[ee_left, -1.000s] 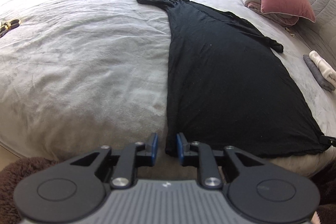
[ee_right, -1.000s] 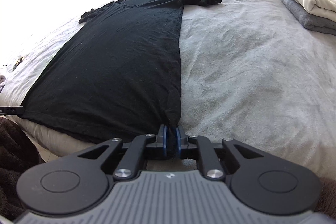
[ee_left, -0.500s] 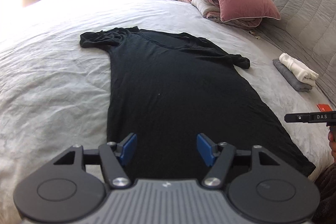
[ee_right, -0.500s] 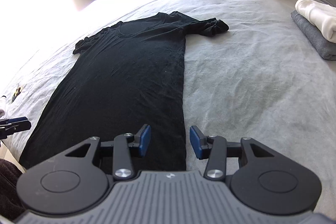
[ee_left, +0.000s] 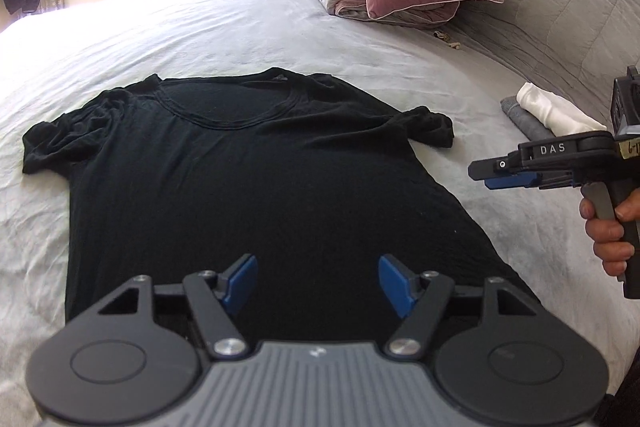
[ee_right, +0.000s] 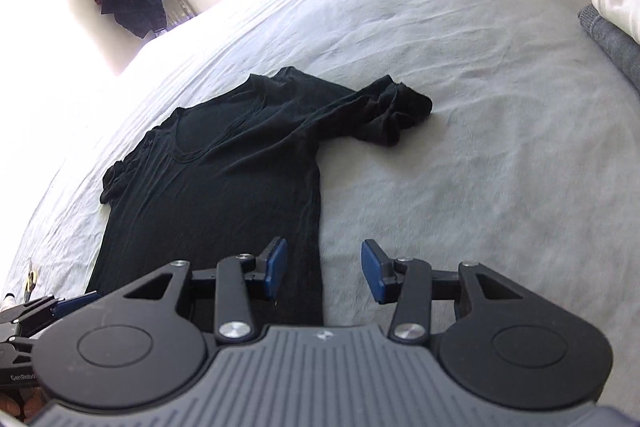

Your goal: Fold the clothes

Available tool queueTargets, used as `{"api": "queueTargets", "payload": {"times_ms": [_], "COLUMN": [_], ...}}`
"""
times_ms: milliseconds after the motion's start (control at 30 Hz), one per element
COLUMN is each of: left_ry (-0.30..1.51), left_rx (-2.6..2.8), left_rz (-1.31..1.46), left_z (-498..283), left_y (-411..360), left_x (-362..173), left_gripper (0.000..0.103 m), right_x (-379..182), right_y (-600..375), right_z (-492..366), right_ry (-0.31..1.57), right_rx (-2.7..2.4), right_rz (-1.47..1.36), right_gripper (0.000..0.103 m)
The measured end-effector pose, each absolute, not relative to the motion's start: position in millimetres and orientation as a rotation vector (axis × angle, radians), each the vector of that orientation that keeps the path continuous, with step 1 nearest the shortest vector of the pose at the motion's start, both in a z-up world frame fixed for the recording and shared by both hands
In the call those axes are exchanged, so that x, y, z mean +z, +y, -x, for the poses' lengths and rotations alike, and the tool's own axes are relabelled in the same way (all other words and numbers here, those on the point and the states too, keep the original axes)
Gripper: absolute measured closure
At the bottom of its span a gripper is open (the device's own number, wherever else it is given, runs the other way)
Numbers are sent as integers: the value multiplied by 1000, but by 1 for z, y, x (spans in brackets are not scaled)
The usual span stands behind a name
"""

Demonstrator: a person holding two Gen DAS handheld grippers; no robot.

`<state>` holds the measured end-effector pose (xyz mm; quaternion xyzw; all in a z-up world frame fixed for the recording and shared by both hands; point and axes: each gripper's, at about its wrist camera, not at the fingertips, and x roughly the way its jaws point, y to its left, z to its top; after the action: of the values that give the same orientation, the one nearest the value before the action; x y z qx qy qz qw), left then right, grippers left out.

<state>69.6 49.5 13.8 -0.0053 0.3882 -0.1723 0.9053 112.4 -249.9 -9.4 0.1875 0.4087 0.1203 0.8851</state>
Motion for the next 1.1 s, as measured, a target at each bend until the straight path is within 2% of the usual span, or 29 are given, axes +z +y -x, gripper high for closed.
{"api": "queueTargets", "payload": {"times_ms": [267,433,600,733,867,900,967,1000,1100], "left_ry": [785,762,756,759,724,704,669,677,645], "left_rx": [-325,-268,-224,-209,-161,-155,-158,-160,-152], "left_rz": [38,101,186,285,346,368,363,340,299], "left_z": [-167,-226,-272,-297,-303,-302,-296,-297,-294], "left_y": [20,7,-12,-25,-20,-16,-13,-14,-17], "left_x": [12,9,2,-11,-28,-32,-40,-40,-35], "left_gripper": [34,39,43,44,46,46,47,48,47], "right_x": [-12,-6,-19,-32,-39,-41,-45,-47,-46], "right_y": [-263,-271,-291,-307,-305,-304,-302,-300,-300], "right_z": [-189,-214,-217,-229,-234,-235,-237,-238,-236], "right_ry": [816,755,689,691,707,706,715,721,717], "right_rx": [174,155,180,277,317,334,369,369,372], "right_rz": [-287,-218,-274,-398,-406,-412,-414,-409,-398], "right_gripper": [57,57,57,57,57,60,73,84,95]}}
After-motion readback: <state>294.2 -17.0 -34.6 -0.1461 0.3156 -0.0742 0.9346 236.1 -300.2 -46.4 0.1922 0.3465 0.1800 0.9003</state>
